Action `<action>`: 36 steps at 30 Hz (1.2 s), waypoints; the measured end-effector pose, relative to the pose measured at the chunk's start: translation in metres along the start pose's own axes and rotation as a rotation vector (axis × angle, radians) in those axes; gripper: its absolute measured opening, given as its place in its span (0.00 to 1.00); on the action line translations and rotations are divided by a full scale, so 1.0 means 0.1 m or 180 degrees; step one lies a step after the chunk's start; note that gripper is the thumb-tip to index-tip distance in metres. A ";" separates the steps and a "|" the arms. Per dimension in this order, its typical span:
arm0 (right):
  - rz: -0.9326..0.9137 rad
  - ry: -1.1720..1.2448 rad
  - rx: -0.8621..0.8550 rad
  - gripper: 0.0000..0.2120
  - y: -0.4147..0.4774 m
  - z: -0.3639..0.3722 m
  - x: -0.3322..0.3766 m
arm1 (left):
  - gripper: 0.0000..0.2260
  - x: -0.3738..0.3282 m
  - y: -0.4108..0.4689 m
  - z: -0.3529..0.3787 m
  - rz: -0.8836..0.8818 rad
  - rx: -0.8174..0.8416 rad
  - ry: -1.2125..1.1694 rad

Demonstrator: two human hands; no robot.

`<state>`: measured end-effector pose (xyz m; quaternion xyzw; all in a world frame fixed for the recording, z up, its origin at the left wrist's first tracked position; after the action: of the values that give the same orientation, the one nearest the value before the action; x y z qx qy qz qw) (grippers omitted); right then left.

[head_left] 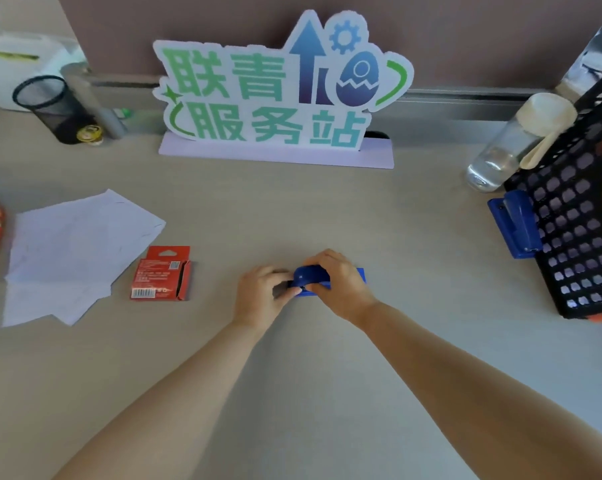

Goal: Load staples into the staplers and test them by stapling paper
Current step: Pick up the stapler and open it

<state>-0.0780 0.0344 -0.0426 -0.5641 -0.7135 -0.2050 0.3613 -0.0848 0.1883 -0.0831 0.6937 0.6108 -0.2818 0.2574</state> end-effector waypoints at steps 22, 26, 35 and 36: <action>-0.0738 -0.0810 -0.0077 0.20 -0.13 -0.13 0.24 | 0.12 0.10 0.00 -0.08 0.0310 -0.0032 0.0825; -0.1048 -0.1557 -0.0334 0.14 -0.14 -0.33 0.29 | 0.10 0.04 0.01 -0.09 0.0450 0.0011 0.1100; -0.0782 -0.2103 -0.0091 0.23 -0.24 -0.57 0.26 | 0.22 0.03 -0.04 -0.04 0.0633 -0.0096 0.1791; -0.0776 -0.2188 -0.0077 0.22 -0.25 -0.59 0.26 | 0.21 0.03 -0.04 -0.04 0.0637 -0.0119 0.1802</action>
<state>-0.0877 0.0031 0.0189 -0.5152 -0.8528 -0.0534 0.0666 -0.0879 0.1940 -0.0826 0.7966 0.5920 -0.0391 0.1160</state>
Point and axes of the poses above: each hand's wrist, its own y-axis towards the middle knuckle, its own z-axis out of the palm, x = y × z, the point moved 2 cm from there along y, towards the middle knuckle, and after that the axes turned 2 degrees about -z, right-handed, at the moved point
